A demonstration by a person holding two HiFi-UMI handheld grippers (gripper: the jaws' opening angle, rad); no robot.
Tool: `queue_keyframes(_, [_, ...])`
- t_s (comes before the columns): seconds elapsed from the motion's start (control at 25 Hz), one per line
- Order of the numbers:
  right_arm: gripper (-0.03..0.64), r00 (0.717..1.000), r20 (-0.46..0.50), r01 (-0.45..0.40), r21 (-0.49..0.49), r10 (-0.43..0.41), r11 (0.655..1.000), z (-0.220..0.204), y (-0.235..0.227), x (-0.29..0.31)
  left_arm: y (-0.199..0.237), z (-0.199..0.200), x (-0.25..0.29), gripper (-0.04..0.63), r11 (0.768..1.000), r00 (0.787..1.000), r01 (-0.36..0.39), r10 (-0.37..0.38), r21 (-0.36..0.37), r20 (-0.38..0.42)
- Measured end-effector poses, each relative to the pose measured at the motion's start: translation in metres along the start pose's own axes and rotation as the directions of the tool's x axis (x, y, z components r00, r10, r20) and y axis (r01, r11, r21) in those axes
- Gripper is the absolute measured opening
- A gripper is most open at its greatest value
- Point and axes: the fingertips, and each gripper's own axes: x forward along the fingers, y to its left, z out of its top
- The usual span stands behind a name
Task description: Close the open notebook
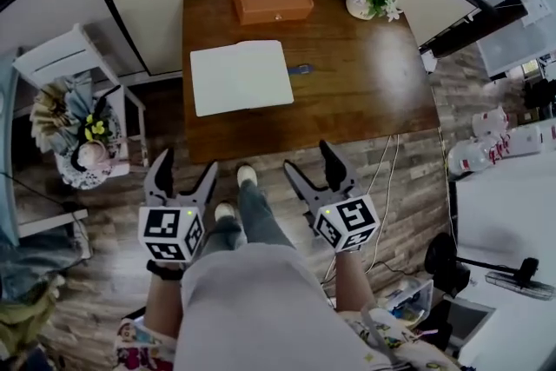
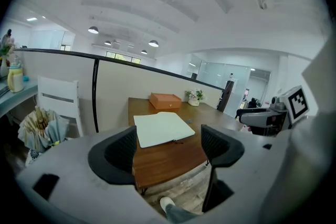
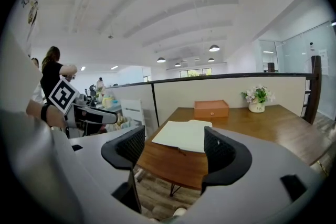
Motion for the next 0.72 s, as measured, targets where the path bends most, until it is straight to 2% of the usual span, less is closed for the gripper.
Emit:
queue_keyframes(0.28, [0.311,0.999,-0.009,-0.053,-0.007,0.053,0.999,0.024,-0.041,0.056,0.01,0.038,0.057,0.353,0.999,0.999,-0.032,0.033,-0.01,0.02])
queue_keyframes(0.52, [0.311,0.994,0.016,-0.109,-0.023,0.109,0.994,0.061,-0.084,0.105,0.017,0.079,0.103,0.353,0.996,0.995,-0.083,0.084,-0.01,0.05])
queue_keyframes(0.72, [0.311,0.987,0.024,-0.159,-0.033,0.16,0.987,0.076,-0.108,0.135,0.022,0.1,0.131,0.353,0.991,0.989,-0.131,0.132,-0.013,0.072])
